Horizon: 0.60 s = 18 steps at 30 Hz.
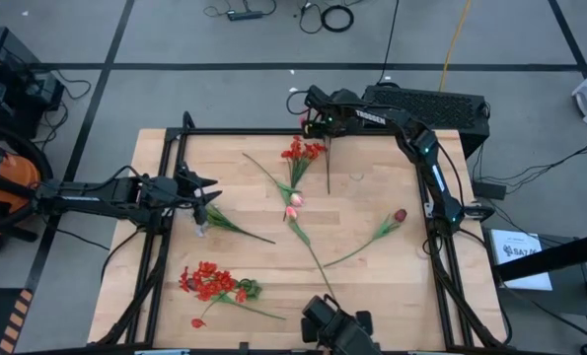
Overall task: Sort flowers into vase by color
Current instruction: Put the pink flowers into the transparent vase
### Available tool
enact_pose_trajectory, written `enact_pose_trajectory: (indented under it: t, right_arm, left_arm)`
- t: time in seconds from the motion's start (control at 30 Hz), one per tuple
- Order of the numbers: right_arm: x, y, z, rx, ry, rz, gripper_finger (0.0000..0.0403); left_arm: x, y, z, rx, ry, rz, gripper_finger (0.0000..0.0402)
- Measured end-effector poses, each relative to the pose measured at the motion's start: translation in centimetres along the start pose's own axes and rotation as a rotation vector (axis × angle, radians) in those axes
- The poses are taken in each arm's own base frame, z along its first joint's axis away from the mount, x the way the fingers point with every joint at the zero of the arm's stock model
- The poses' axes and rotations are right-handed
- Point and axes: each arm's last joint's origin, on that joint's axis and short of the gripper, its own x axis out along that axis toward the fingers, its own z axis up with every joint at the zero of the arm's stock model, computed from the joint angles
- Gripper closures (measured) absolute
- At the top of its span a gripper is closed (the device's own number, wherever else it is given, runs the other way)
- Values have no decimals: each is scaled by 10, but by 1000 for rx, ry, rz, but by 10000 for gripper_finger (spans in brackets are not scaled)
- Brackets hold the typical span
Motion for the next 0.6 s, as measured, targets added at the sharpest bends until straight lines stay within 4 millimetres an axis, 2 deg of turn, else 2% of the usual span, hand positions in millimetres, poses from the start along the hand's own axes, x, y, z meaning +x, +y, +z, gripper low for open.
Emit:
enact_pose_trajectory:
  t: [0.33,0.6]
  right_arm:
    - [6,-1,-2,-6,7,-30,253]
    - [27,-10,-17,4,75,-84,265]
  left_arm:
    - [0,0,0,0,0,0,233]
    - [0,0,0,-1,0,0,233]
